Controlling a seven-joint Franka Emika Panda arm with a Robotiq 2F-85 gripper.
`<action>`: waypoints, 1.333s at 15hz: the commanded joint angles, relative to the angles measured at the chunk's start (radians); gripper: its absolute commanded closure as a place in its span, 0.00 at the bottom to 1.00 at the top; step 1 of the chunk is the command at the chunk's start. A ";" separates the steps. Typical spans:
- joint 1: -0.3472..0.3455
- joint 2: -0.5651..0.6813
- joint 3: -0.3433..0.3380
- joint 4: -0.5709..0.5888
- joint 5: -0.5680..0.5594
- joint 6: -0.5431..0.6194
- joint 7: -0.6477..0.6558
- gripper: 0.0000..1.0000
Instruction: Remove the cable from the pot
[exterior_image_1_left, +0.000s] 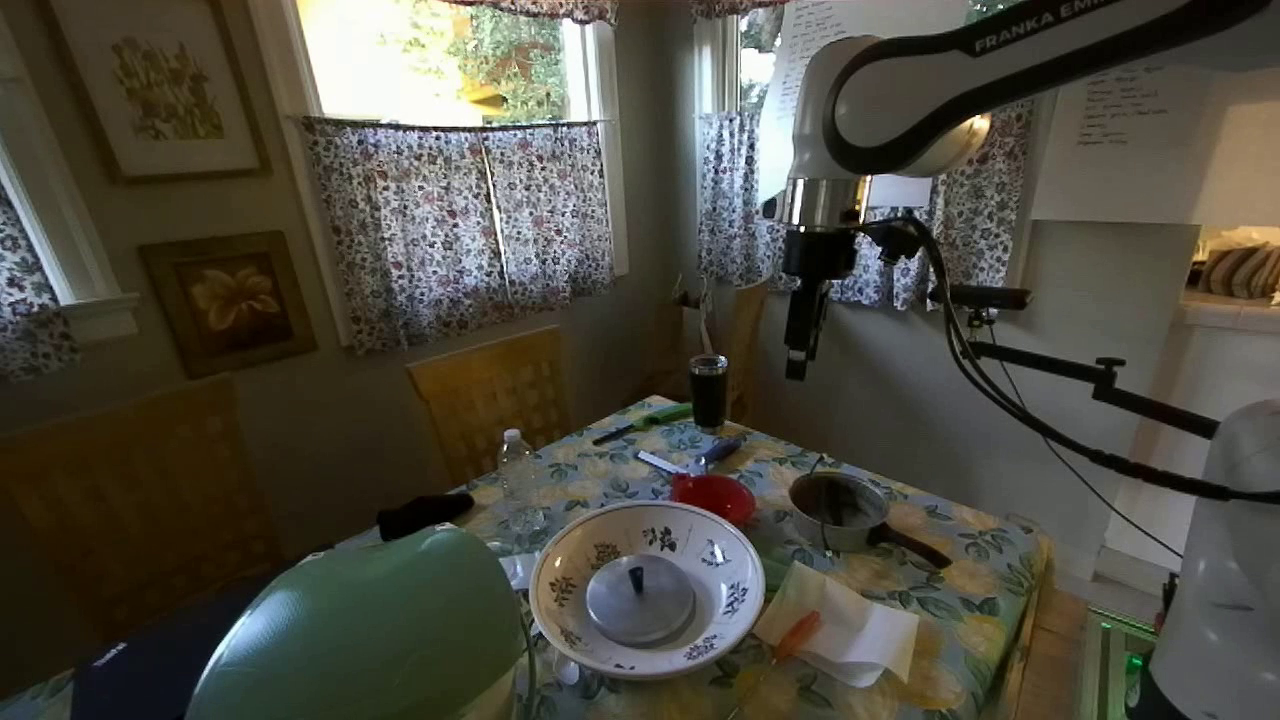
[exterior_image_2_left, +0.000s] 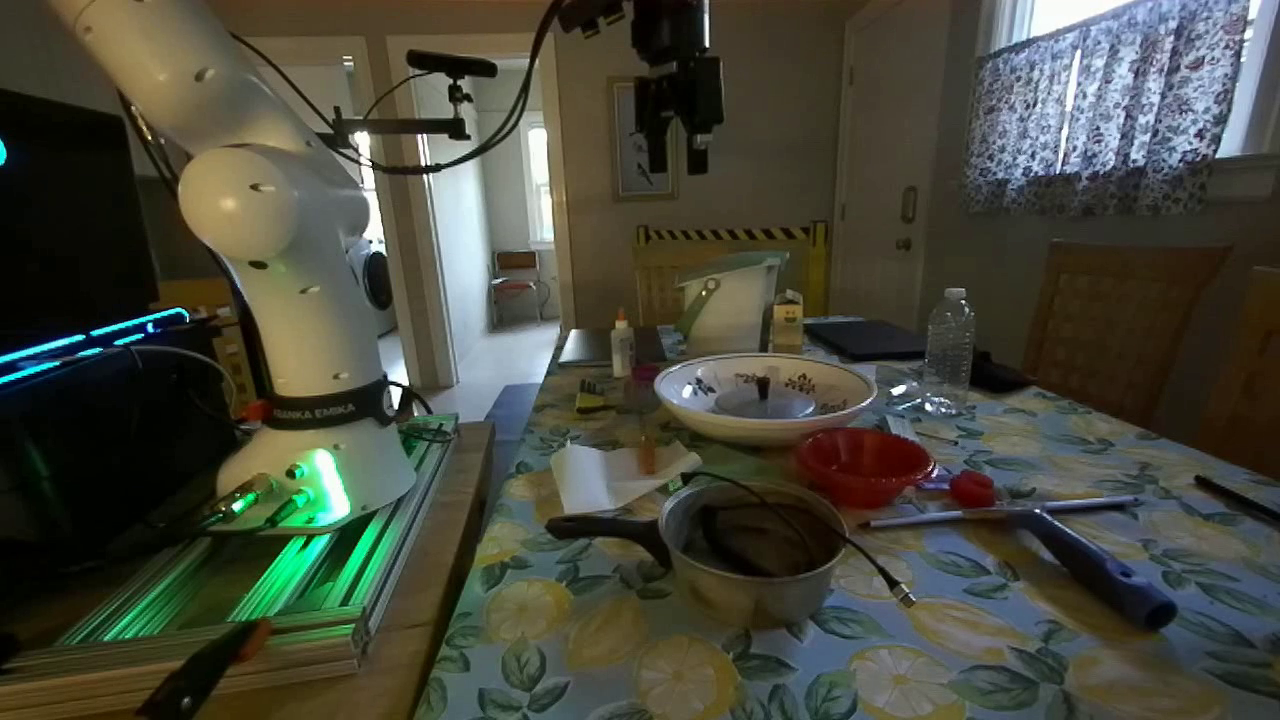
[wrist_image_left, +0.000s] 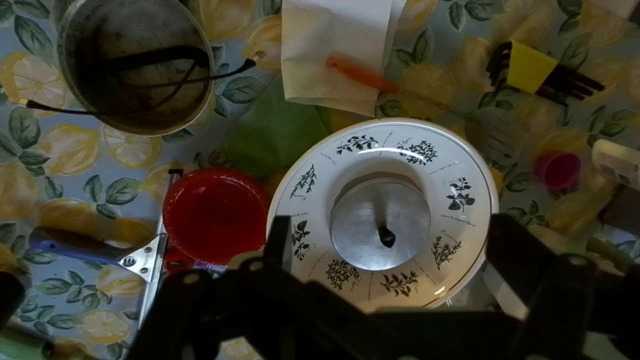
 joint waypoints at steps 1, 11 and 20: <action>-0.038 0.019 -0.011 -0.018 0.000 0.040 0.054 0.00; -0.225 0.109 -0.113 -0.258 0.032 0.423 0.272 0.00; -0.278 0.255 -0.112 -0.354 0.013 0.748 0.389 0.00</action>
